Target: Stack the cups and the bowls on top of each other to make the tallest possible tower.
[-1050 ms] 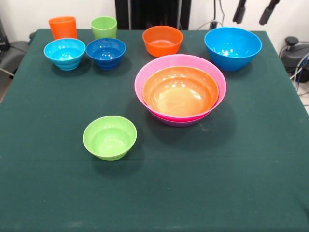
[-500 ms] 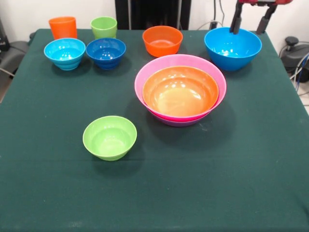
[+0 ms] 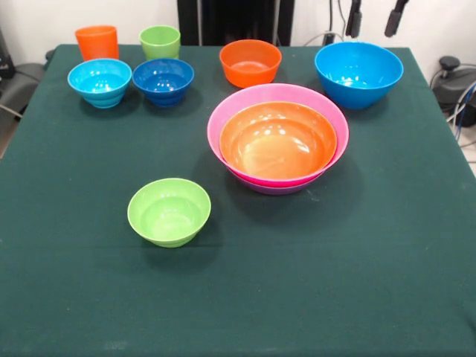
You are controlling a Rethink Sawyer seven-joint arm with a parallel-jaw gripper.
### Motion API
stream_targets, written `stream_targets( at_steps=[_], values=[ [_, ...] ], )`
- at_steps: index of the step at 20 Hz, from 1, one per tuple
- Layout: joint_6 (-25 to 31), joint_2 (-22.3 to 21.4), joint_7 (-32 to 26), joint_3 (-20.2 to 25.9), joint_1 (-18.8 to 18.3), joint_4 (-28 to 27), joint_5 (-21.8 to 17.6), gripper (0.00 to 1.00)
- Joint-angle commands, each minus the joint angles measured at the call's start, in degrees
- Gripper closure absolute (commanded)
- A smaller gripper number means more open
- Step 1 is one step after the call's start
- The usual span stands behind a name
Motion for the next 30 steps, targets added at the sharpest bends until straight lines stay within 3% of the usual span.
stream_targets(
  at_steps=[1,9,15,18,22,27,30],
  values=[
    [-3.9,-2.0,1.9,-0.2,0.2,9.4,1.3,0.0],
    [1.3,-6.4,-0.7,-0.2,1.1,8.1,1.9,0.0],
    [2.6,-5.8,-0.9,0.3,1.0,6.3,3.5,0.0],
    [-2.5,-4.2,1.3,1.6,-0.6,9.0,7.4,0.0],
    [-7.4,-2.6,0.6,2.5,-1.9,10.9,8.3,0.0],
    [-12.2,-0.2,-0.4,2.8,-3.4,12.5,7.2,0.0],
    [-16.1,2.8,0.3,0.7,-2.8,12.0,3.7,0.0]
  ],
)
